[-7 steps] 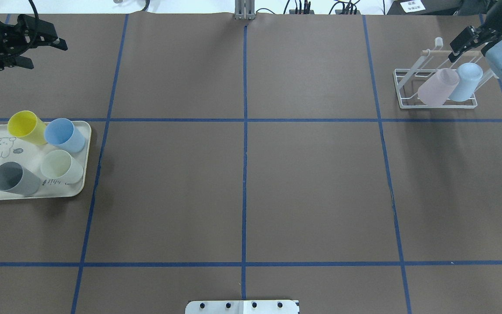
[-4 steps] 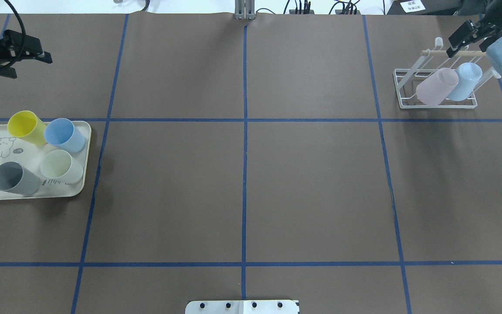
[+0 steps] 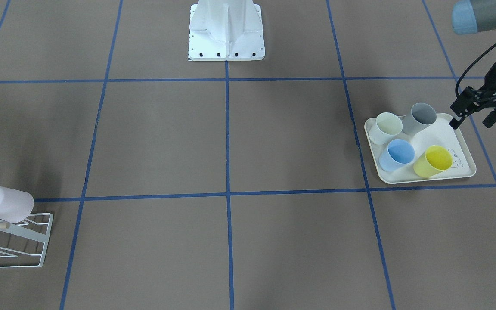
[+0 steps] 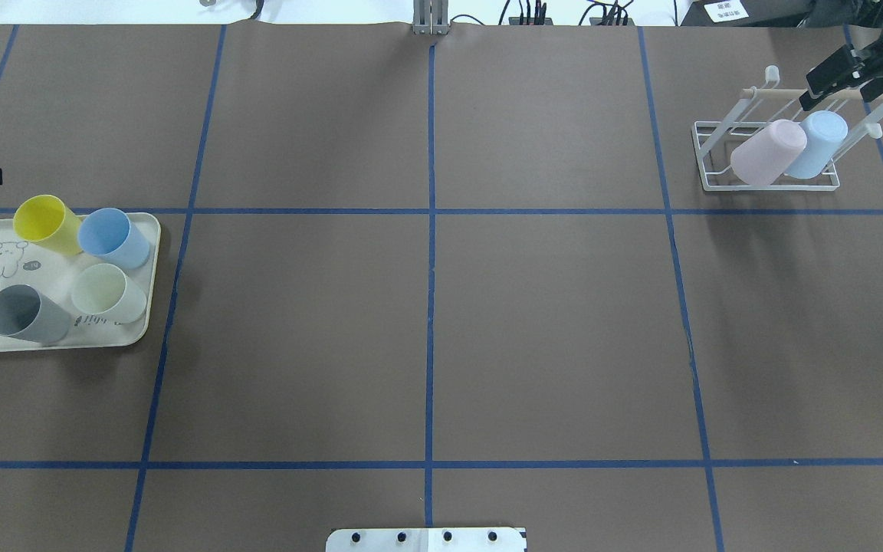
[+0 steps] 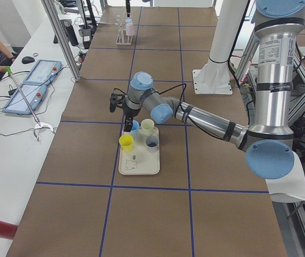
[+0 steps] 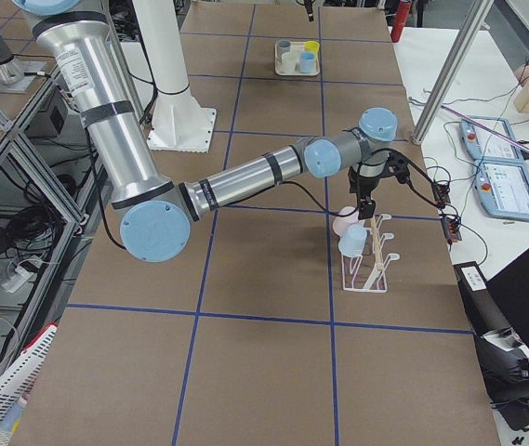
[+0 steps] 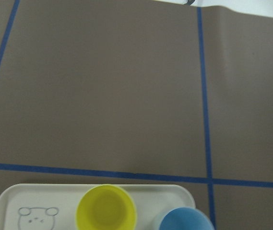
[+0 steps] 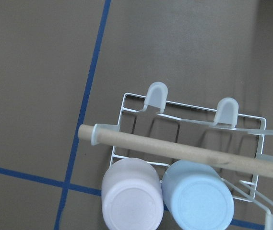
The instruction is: Transfer IKEA cup to right arm and place on rack
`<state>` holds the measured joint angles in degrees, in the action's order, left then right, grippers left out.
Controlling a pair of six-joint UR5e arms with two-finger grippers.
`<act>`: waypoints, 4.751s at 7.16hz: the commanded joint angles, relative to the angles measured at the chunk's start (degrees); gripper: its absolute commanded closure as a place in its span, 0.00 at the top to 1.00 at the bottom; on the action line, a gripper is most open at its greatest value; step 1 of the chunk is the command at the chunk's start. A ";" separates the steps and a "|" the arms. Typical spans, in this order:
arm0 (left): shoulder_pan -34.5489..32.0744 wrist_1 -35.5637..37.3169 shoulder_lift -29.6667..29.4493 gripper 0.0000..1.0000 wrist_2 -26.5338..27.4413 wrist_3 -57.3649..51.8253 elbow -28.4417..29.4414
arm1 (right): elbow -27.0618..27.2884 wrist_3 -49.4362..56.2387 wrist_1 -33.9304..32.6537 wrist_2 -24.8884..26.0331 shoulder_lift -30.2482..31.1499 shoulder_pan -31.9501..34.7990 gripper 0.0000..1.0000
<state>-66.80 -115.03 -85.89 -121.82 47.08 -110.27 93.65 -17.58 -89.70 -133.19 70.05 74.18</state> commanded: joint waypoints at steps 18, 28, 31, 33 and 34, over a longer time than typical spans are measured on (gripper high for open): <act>-0.69 0.07 9.42 0.00 -11.86 -0.50 -2.74 | 4.08 -2.45 0.05 -1.02 2.38 -0.70 0.99; 23.88 -3.17 -32.03 0.00 -3.54 64.07 -3.64 | 11.73 -77.27 56.21 -1.63 2.73 -16.94 0.99; 28.29 -22.70 -32.50 0.00 1.48 79.43 -1.27 | 8.93 -84.37 76.90 -1.11 3.34 -21.34 0.99; 31.72 -31.27 -32.67 0.00 7.53 85.70 -1.00 | 9.01 -87.26 84.99 0.55 3.16 -24.15 0.98; 32.34 -34.26 -32.76 0.00 8.95 88.25 -0.82 | 9.09 -92.93 90.44 3.44 2.64 -26.08 0.98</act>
<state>-35.58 -145.19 -118.53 -115.20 132.02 -111.30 102.72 -105.45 -5.47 -132.45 73.06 50.25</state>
